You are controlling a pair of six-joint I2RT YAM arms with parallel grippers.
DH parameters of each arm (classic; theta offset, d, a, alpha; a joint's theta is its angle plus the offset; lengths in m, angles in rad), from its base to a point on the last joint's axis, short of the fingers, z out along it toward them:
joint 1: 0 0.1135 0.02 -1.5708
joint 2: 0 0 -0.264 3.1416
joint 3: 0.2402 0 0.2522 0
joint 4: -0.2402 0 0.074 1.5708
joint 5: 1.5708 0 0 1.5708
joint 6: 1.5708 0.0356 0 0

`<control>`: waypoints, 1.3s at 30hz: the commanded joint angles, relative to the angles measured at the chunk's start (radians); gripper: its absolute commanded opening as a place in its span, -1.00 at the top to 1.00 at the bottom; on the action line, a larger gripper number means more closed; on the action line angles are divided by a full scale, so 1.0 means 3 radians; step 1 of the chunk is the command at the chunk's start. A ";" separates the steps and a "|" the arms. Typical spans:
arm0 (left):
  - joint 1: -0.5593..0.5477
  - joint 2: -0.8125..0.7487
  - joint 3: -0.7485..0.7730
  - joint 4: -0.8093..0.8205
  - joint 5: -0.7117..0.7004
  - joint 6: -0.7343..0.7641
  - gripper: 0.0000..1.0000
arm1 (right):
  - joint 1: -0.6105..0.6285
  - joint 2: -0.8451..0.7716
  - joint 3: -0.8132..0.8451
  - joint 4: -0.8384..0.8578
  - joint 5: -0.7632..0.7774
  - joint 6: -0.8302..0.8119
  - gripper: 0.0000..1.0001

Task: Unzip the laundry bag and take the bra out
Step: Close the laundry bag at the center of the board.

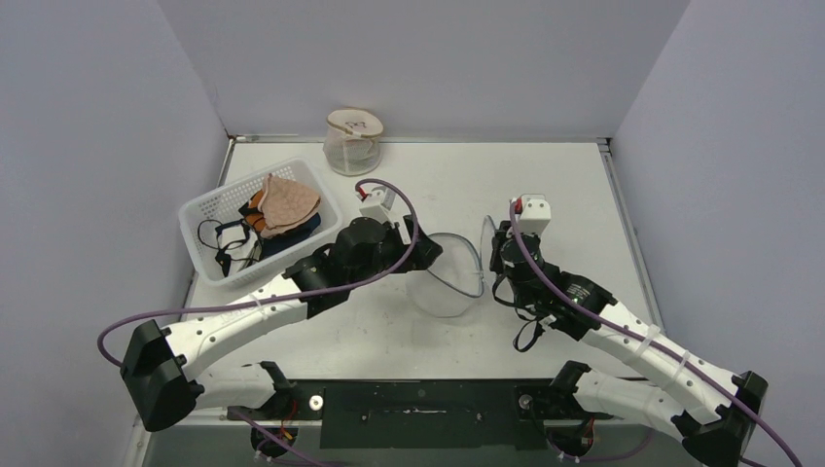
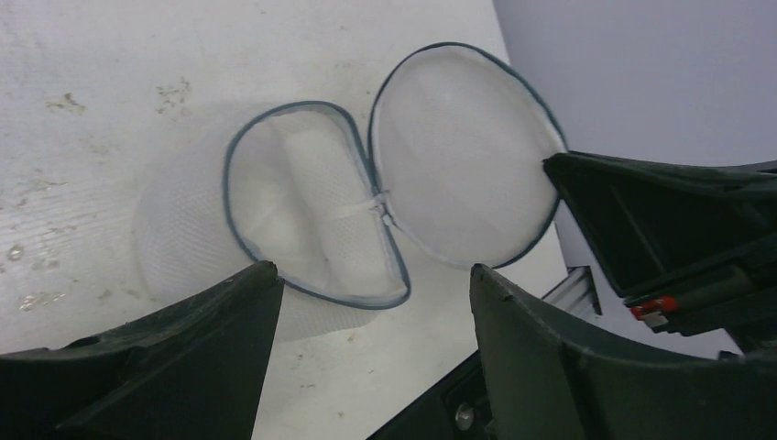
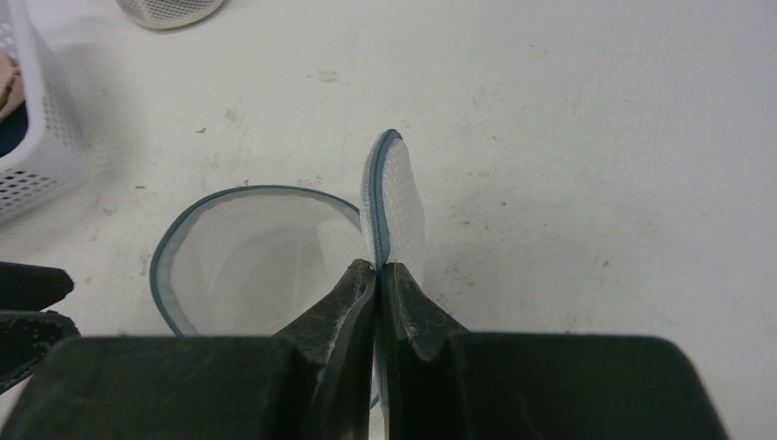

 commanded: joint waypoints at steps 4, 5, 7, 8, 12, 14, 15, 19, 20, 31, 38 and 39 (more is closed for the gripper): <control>-0.0025 0.0154 0.0421 0.0368 0.0446 -0.0340 -0.54 | 0.0031 -0.0288 -0.0223 0.0555 -0.0563 -0.0234 0.89; -0.0028 0.0224 0.0483 0.0371 0.0515 -0.0398 -0.55 | 0.0031 -0.0303 -0.0253 0.0590 -0.0596 -0.0266 0.89; -0.0032 0.0385 0.0605 0.0379 0.0662 -0.0519 -0.56 | 0.0035 -0.0330 -0.0305 0.0662 -0.0669 -0.0326 0.89; -0.0037 0.0464 0.0663 0.0373 0.0739 -0.0561 -0.58 | 0.0036 -0.0337 -0.0327 0.0688 -0.0699 -0.0358 0.89; -0.0039 0.0725 0.0822 0.0410 0.0868 -0.0722 -0.61 | 0.0044 -0.0355 -0.0381 0.0767 -0.0784 -0.0459 0.89; -0.0040 0.0848 0.0919 0.0372 0.0901 -0.0732 -0.62 | 0.0046 -0.0357 -0.0389 0.0788 -0.0796 -0.0490 0.90; -0.0039 0.0907 0.0972 0.0324 0.0904 -0.0735 -0.62 | 0.0050 -0.0356 -0.0389 0.0800 -0.0816 -0.0510 0.89; -0.0005 0.1054 0.1039 0.0316 0.0896 -0.0828 -0.61 | 0.0061 -0.0382 -0.0415 0.0867 -0.0895 -0.0562 0.89; 0.0013 0.1078 0.1036 0.0326 0.0896 -0.0863 -0.59 | 0.0062 -0.0400 -0.0430 0.0886 -0.0919 -0.0576 0.89; 0.0136 0.1250 0.1073 0.0370 0.0899 -0.1048 -0.15 | 0.0108 -0.0472 -0.0496 0.0977 -0.1019 -0.0654 0.89; 0.0147 0.1241 0.1029 0.0400 0.0902 -0.1039 0.43 | 0.0146 -0.0398 -0.0447 0.0944 -0.1024 -0.0652 0.89; 0.0153 0.1233 0.1019 0.0404 0.0896 -0.1035 0.52 | 0.0148 -0.0392 -0.0439 0.0933 -0.1024 -0.0647 0.89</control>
